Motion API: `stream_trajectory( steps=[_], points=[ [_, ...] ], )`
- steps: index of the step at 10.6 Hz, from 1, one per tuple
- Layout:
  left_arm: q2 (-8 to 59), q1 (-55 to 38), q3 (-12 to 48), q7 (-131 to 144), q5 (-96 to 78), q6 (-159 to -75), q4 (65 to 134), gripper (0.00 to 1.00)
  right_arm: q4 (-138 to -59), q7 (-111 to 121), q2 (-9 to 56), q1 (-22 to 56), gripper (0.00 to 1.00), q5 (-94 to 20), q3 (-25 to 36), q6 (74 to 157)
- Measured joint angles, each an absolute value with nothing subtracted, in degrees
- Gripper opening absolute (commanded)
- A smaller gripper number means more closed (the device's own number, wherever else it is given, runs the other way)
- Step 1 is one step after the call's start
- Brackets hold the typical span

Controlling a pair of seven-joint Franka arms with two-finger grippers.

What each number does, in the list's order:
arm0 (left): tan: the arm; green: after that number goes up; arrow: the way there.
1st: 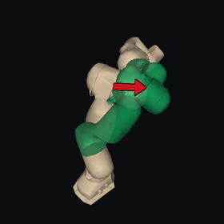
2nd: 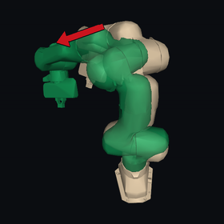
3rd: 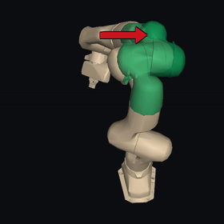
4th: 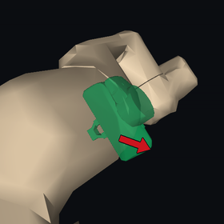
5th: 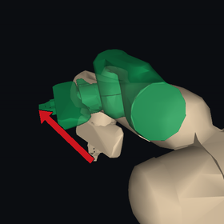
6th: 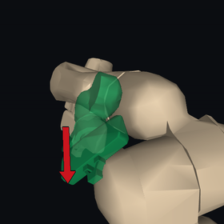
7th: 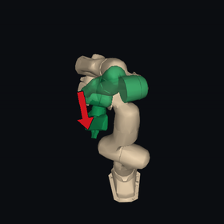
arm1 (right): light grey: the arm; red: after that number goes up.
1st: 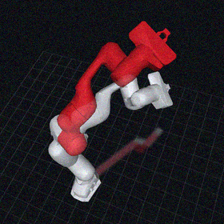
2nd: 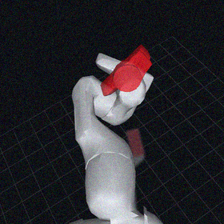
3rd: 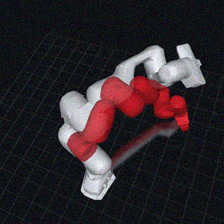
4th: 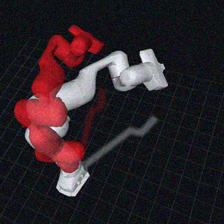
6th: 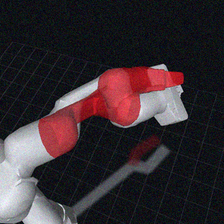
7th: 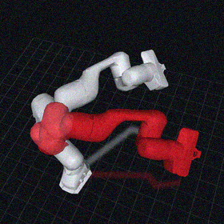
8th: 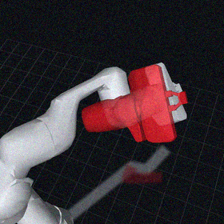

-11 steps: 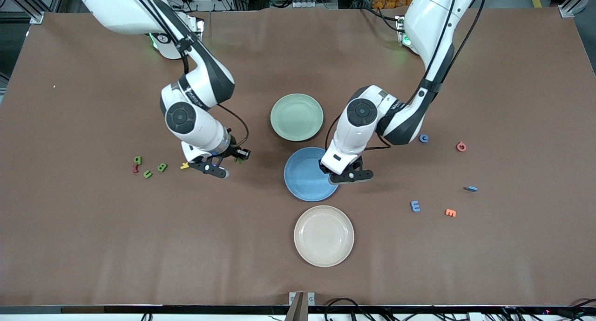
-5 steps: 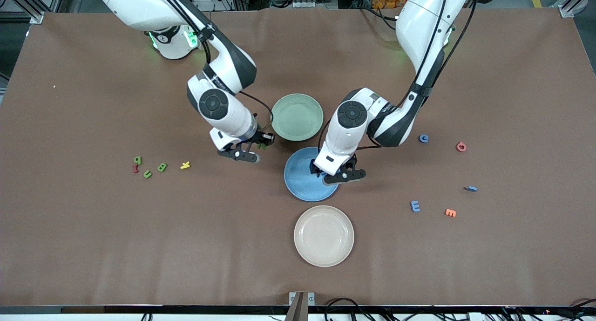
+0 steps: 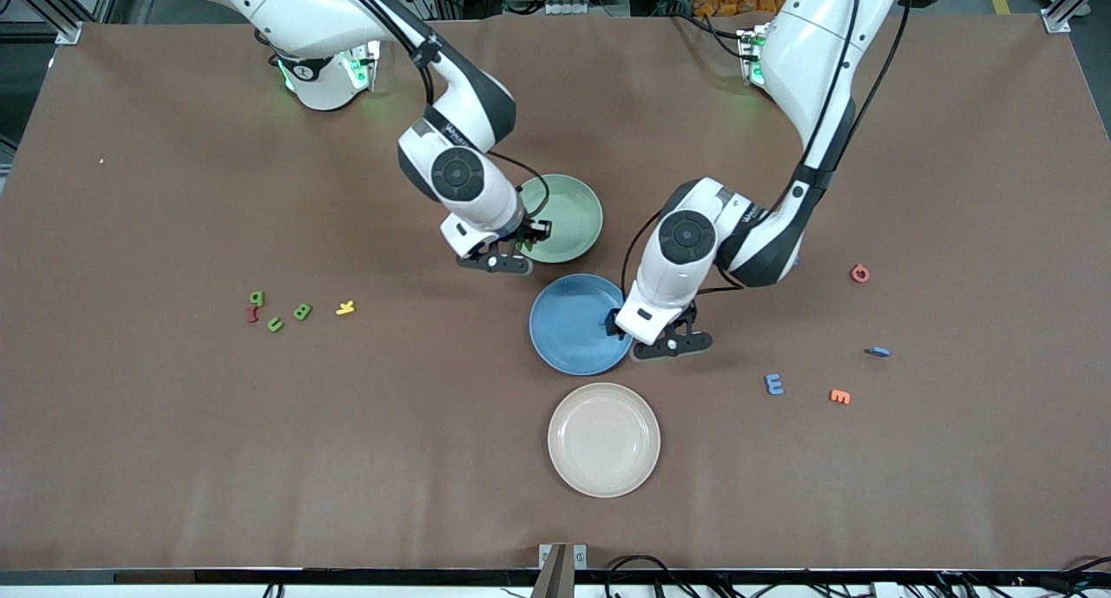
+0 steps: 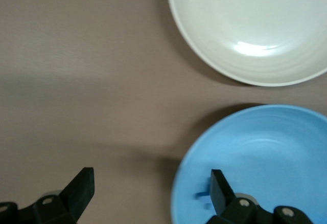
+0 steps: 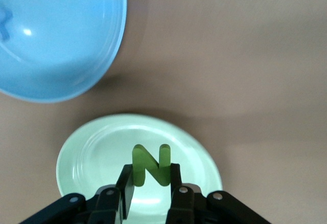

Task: Sort letters by color into matching plates
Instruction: 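Carry the green N toward the green plate while the left gripper carries x, then release the N on the green plate while the left gripper drops x, then grasp the green B with the right gripper while the left gripper grasps blue c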

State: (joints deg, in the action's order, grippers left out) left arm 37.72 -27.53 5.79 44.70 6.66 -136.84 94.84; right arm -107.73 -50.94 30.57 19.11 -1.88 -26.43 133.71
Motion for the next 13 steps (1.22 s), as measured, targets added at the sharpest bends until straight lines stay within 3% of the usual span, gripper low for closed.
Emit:
stream_trajectory(
  steps=[3, 4, 5, 10, 13],
  points=[
    [34.64, -23.42, 5.78, 41.16, 6.67, -134.46, 98.9, 1.0, -107.77, -53.64, 31.65, 22.07, 0.0, -1.87, -27.05, 133.73],
    [33.11, -21.72, 5.77, 40.59, 6.67, -134.45, 101.0, 1.0, -107.83, -53.82, 32.22, 22.79, 0.45, -1.87, -27.07, 133.72],
    [31.33, -19.98, 5.78, 38.85, 6.72, -134.45, 103.34, 1.0, -107.87, -53.91, 32.88, 23.33, 0.99, -1.87, -27.07, 133.73],
    [21.91, -14.35, 5.84, 31.39, 6.73, -143.62, 120.39, 1.0, -107.78, -61.53, 33.24, 23.63, 1.0, -1.82, -27.62, 132.87],
    [19.48, -13.13, 5.84, 31.18, 6.73, -145.46, 126.25, 1.0, -106.83, -62.2, 28.3, 19.05, 1.0, -1.68, -27.79, 122.42]
  ],
)
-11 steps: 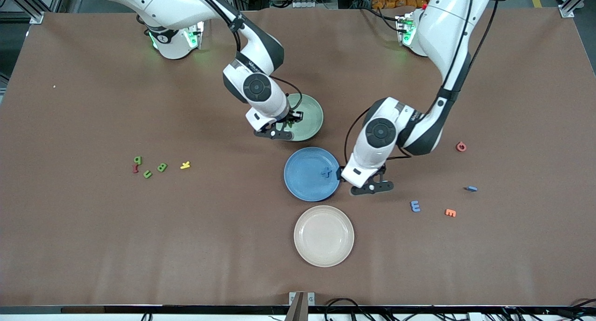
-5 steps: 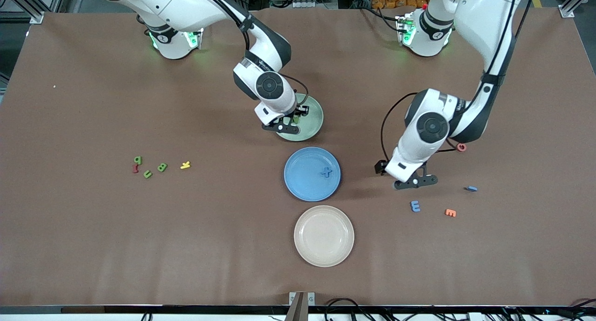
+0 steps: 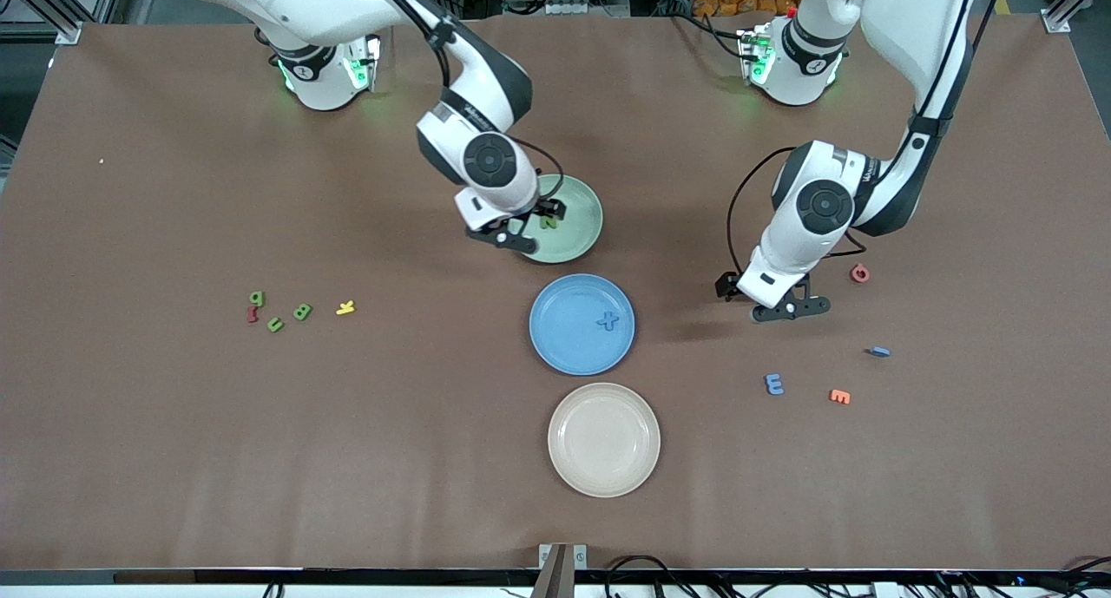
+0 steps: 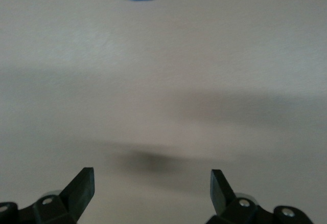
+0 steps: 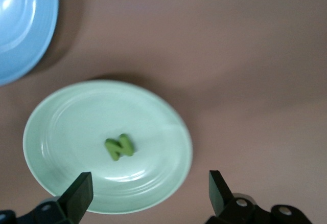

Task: Sort letters by color into matching plates
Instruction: 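Grasp the green B with the right gripper while the left gripper grasps blue c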

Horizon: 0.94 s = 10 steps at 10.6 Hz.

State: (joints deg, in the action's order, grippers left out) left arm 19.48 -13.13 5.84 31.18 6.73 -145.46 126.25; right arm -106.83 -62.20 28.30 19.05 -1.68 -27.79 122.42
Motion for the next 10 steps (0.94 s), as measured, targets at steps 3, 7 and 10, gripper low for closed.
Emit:
stream_trajectory(
  steps=[3, 7, 10],
  points=[
    [16.89, -10.45, 5.82, 30.32, 7.11, -145.89, 130.29, 1.0, -106.56, -62.23, 20.31, 10.53, 1.0, -1.69, -27.68, 111.85],
    [16.45, -7.66, 5.82, 30.24, 7.92, -150.32, 135.06, 1.0, -106.71, -62.07, 13.8, 5.06, 1.0, -1.64, -19.31, 106.16],
    [16.38, -5.56, 5.81, 30.21, 9.56, -156.17, 140.57, 1.0, -107.92, -52.26, 13.49, 4.58, 1.0, -1.55, -9.16, 106.54]
  ],
)
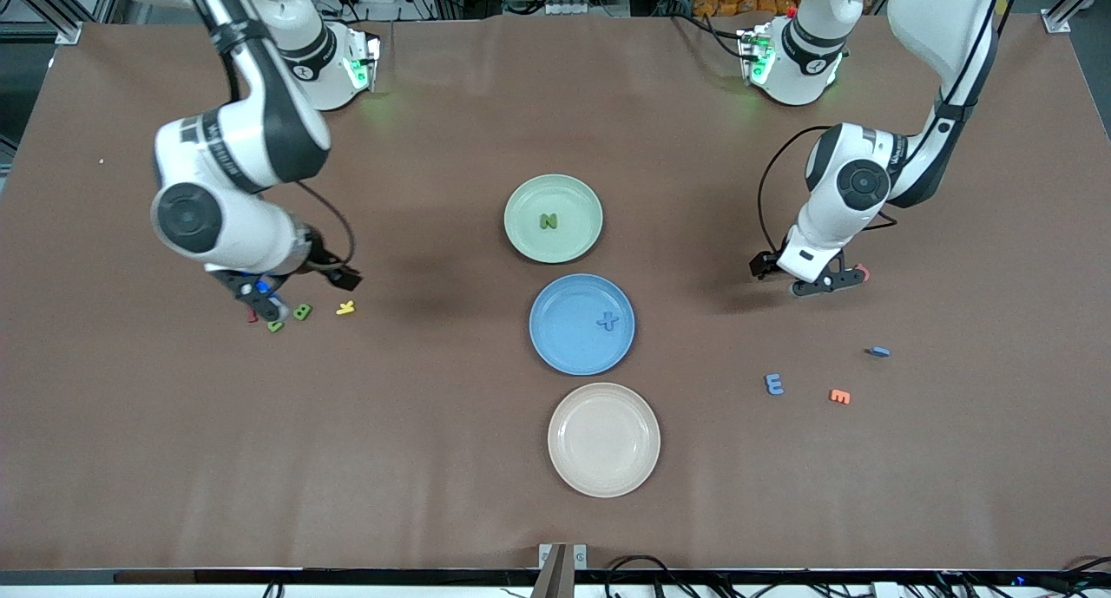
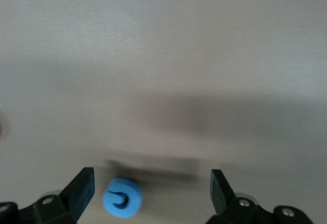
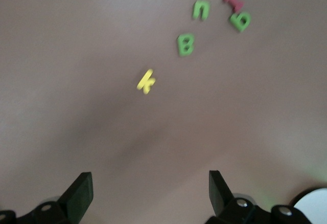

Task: Sort letters by color into matching plates
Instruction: 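Grasp the green B with the right gripper while the left gripper grasps blue c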

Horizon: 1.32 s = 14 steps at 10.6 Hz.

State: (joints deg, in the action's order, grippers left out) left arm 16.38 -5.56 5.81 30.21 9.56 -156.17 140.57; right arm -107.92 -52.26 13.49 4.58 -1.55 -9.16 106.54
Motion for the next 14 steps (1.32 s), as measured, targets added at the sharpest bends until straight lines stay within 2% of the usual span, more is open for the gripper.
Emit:
stream_trajectory(
  steps=[2, 6, 9, 12, 14],
  points=[
    [16.14, -2.92, 5.82, 30.19, 12.73, -157.31, 142.15, 1.0, -110.48, -45.73, 13.29, 4.05, 1.0, -1.56, -2.96, 110.06],
    [16.03, -2.44, 6.23, 29.62, 13.25, -157.33, 143.08, 1.0, -119.99, -42.88, 12.51, 4.0, 0.99, -1.57, -0.32, 123.52],
    [16.03, -2.45, 6.63, 29.56, 13.27, -157.33, 143.6, 1.0, -129.99, -37.36, 12.56, 3.89, 0.82, -1.57, 1.13, 139.12],
    [16.09, -2.45, 6.66, 29.55, 13.27, -157.33, 144.19, 1.0, -133.2, -29.99, 15.91, 3.9, 0.79, -1.56, 2.32, 148.06],
    [16.32, -2.45, 6.67, 29.55, 13.27, -157.33, 144.3, 1.0, -133.3, -24.36, 18.48, 3.9, 0.77, -1.56, 3.08, 150.98]
  ],
)
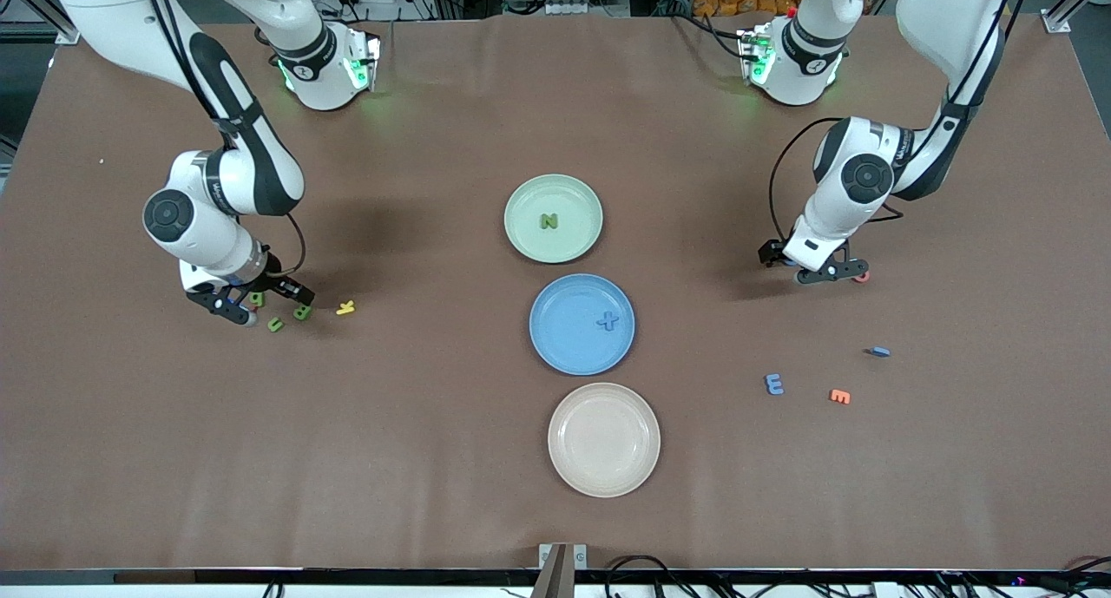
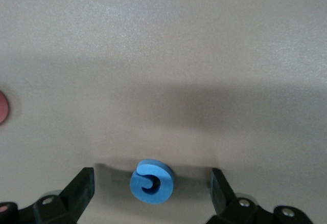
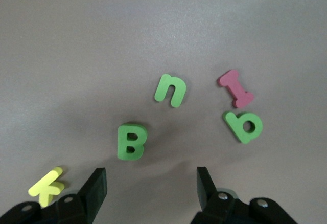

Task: Sort letters by color into matching plates
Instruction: 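Grasp the green B with the right gripper while the left gripper grasps blue c, then carry the blue c onto the blue plate while the right gripper carries B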

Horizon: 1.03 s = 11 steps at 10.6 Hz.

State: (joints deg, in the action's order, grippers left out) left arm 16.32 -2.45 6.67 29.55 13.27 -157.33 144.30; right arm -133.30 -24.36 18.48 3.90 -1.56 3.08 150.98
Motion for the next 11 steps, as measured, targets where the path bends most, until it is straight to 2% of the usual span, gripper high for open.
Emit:
stream_trajectory(
  steps=[1, 2, 8, 11],
  points=[
    [16.43, -2.45, 6.67, 29.55, 13.27, -157.33, 144.32, 0.87, -133.3, -22.92, 19.04, 3.9, 0.77, -1.56, 3.27, 152.1],
    [16.44, -2.45, 6.67, 29.55, 13.27, -157.33, 144.31, 0.01, -133.3, -22.38, 19.42, 3.9, 0.76, -1.56, 3.34, 153.1],
    [15.62, -2.16, 6.8, 29.55, 13.27, -157.51, 144.22, 0.0, -133.0, -22.11, 21.46, 4.08, 0.72, -5.94, 3.59, 156.43],
    [15.48, -2.17, 6.83, 29.55, 13.27, -157.55, 144.27, 0.0, -131.99, -22.08, 22.4, 4.5, 0.61, -8.06, 3.56, 156.74]
  ],
)
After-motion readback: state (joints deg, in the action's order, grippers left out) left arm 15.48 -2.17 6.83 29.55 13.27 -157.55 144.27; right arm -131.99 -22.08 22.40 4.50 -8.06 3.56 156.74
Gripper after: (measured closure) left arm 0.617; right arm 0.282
